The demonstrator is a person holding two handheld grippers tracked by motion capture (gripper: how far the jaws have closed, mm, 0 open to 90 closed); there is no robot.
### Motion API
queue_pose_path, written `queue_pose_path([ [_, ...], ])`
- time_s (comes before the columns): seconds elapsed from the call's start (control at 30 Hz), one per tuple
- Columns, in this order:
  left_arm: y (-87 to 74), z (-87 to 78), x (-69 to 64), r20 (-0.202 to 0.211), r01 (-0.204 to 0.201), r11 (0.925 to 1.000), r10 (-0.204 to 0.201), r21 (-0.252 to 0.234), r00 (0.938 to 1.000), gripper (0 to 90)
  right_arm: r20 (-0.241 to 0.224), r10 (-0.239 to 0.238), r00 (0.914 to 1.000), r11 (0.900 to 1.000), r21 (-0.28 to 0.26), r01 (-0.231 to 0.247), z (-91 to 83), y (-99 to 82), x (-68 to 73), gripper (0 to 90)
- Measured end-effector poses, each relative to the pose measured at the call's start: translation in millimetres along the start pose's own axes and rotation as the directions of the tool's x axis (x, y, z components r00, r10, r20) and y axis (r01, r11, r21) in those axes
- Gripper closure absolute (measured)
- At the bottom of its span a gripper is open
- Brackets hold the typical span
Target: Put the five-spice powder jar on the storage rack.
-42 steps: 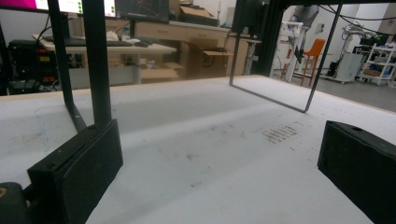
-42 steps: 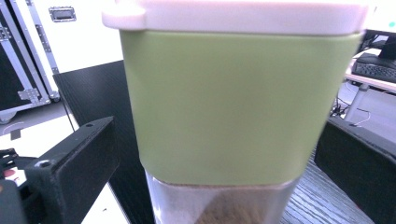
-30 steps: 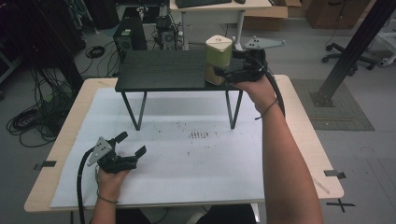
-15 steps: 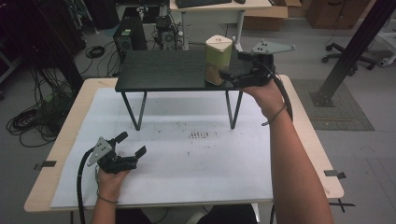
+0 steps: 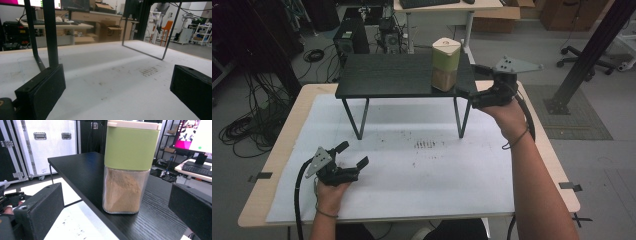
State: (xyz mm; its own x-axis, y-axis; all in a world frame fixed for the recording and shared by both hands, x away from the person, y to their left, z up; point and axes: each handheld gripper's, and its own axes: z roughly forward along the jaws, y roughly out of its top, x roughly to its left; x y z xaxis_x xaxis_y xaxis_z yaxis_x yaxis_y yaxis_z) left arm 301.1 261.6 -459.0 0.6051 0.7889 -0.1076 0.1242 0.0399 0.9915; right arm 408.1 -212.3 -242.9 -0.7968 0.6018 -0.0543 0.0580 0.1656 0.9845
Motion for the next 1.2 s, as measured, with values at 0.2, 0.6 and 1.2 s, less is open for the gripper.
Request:
queue_pose_path([
  [0.2,0.1,-0.2,0.4,-0.003,0.003,1.0,-0.003,0.001,1.0,0.4,-0.006,-0.001,1.0,0.9999,-0.015,0.001,-10.6,-8.3,5.5,0.0],
  [0.6,0.0,-0.3,-0.1,-0.003,0.002,1.0,-0.002,0.001,1.0,0.4,-0.028,-0.014,0.9995,0.9998,-0.012,0.014,-17.7,-23.3,18.6,0.0],
  [1.2,0.1,-0.5,-0.3,0.002,-0.002,1.0,0.002,0.003,1.0,0.4,-0.043,-0.027,0.9987,0.9992,0.027,0.028,-18.9,-57.6,35.6,0.0],
])
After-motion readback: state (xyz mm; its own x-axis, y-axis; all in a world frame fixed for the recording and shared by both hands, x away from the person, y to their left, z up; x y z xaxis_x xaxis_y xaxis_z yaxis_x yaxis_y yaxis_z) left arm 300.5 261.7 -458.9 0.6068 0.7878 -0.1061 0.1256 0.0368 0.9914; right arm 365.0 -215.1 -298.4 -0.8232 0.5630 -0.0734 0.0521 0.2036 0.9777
